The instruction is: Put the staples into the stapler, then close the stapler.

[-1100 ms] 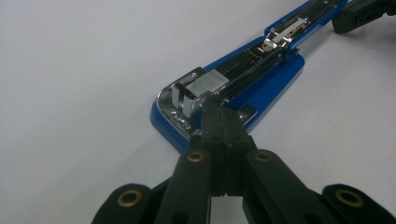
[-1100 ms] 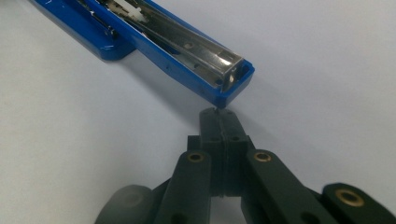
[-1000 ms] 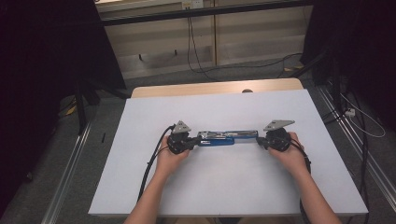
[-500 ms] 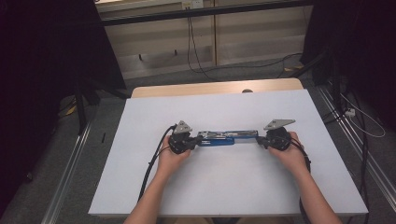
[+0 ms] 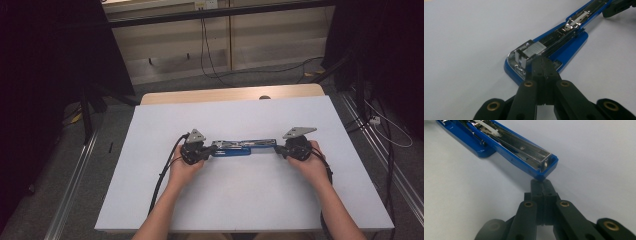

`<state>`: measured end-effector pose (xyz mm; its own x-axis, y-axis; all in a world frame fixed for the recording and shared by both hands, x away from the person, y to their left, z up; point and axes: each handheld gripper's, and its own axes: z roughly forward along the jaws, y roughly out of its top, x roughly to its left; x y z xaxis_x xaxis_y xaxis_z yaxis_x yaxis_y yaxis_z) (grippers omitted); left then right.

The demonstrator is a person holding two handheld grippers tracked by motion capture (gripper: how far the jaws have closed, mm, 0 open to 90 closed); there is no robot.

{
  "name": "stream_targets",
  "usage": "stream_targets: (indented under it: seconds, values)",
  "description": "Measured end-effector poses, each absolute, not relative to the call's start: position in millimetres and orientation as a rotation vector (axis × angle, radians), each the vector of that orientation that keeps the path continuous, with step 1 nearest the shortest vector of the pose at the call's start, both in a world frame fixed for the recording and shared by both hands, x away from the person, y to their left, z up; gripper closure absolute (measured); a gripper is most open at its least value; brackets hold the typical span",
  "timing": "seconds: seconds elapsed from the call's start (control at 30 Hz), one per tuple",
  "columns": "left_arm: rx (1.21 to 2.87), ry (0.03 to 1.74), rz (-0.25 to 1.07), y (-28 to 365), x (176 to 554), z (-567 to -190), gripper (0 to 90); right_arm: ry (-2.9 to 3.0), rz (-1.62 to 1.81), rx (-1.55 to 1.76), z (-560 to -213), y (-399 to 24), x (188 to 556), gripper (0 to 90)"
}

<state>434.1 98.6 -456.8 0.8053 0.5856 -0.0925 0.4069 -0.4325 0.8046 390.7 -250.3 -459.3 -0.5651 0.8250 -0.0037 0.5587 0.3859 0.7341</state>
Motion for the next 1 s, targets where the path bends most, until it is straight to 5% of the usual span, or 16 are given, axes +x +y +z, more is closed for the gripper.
stream_targets:
  seconds: [1.0]
  values:
    - [2.101,0.740,0.261,100.2,433.6,-454.7,90.0,2.243,1.139,1.123,-445.5,-227.9,390.0,90.0]
